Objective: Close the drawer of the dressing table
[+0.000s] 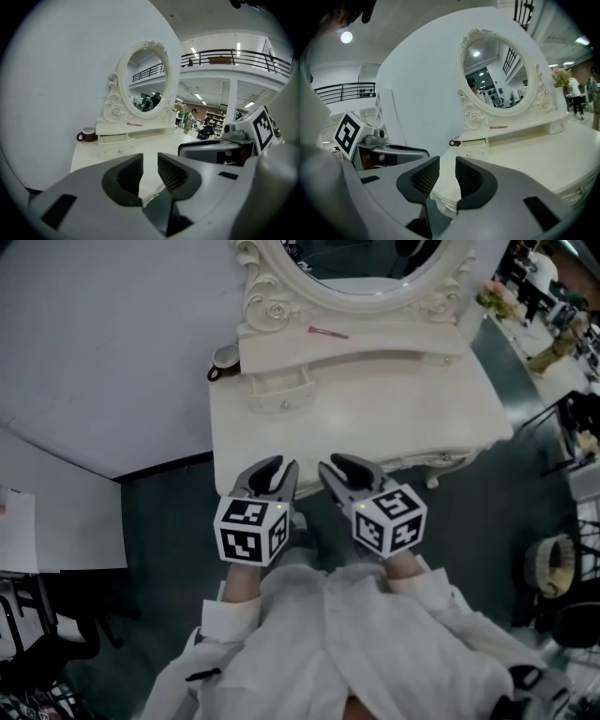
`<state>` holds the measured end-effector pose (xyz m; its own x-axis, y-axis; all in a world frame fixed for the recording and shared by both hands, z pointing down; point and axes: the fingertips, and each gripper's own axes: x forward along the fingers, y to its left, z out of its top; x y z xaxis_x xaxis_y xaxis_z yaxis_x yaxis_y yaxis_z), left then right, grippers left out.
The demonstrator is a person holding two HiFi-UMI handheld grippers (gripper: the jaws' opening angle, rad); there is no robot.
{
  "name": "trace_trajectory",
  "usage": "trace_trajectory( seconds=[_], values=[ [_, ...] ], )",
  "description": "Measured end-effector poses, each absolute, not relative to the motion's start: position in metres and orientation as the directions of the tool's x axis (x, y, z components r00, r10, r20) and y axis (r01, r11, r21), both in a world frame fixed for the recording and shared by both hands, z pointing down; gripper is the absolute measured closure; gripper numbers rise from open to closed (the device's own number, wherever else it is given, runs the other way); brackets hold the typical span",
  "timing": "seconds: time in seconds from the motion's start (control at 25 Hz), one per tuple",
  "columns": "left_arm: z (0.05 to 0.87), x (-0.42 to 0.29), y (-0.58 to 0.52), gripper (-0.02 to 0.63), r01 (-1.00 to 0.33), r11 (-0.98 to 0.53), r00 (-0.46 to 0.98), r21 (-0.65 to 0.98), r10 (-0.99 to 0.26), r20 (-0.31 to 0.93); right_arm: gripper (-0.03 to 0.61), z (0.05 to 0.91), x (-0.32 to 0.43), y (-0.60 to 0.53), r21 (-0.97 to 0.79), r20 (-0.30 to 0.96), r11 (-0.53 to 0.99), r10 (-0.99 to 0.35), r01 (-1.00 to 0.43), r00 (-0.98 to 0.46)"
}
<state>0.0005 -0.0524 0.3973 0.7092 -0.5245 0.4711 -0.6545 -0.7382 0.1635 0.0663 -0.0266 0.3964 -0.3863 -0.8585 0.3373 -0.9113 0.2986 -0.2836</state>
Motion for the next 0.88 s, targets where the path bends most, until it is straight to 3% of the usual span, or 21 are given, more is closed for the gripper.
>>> trace_trajectory(
  seconds=[0.88],
  values=[
    [0.413, -0.004, -0.227, 0.529, -0.59, -0.785, 0.749, 0.186, -0.448, 0.488, 0.48, 0.402, 0.065, -0.201, -0.263, 0.363, 0.216, -0.881, -0.94, -0.304]
  ],
)
